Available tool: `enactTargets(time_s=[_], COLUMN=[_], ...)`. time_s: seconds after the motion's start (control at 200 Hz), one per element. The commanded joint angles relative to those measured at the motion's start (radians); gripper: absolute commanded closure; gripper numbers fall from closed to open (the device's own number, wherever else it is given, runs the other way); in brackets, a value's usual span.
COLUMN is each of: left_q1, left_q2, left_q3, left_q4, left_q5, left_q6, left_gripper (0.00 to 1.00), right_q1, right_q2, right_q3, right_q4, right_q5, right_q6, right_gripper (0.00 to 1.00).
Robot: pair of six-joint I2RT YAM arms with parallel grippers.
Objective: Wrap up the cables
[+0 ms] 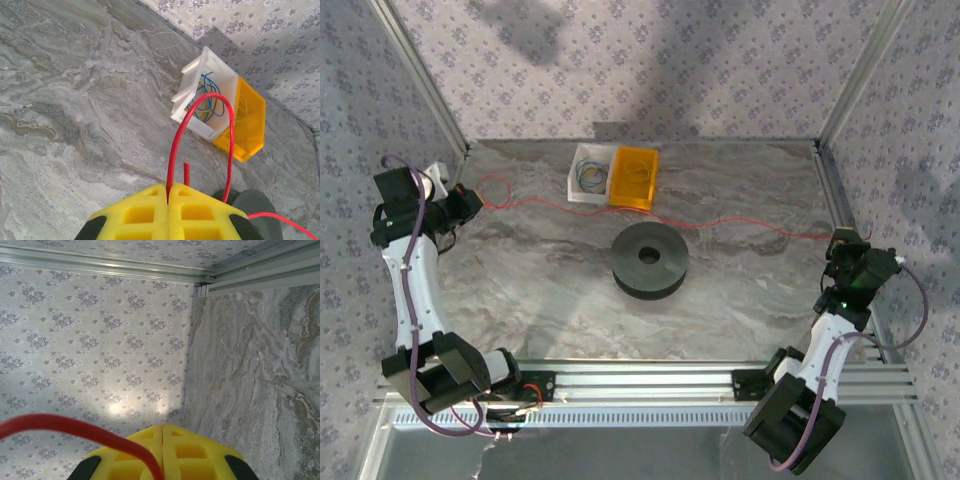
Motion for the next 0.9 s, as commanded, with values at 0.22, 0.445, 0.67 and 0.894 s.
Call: enactTargets(time_s=[0.22, 0.445, 0.67, 0.894], left_q1=[-0.103, -0.211, -0.287, -0.350], left_q2=[-0.067, -0.086, -0.099, -0.125], left_q3=[0.078, 0.072, 0.049, 0.007], left_q4=[0.000, 0.010, 0.092, 0.171], left_q5=[-0.193, -0.258, -0.357, -0.420], left_q6=[0.063, 0.030, -0.083, -0.151], left_gripper=[1.00, 1.00, 1.00, 1.00], right_q1=[0.094, 0.245, 0.364, 0.479], right_q2=[0.030, 0.067, 0.096, 0.035], right_q3=[0.084, 0.303, 0.416, 0.448], right_q4=[-0.075, -0.313, -0.480, -0.544], right_q5=[0.190, 0.202, 0.182, 0.159], right_q6=[-0.070, -0.361, -0.518, -0.642], right_gripper=[1.00, 0.73, 0.35, 0.12])
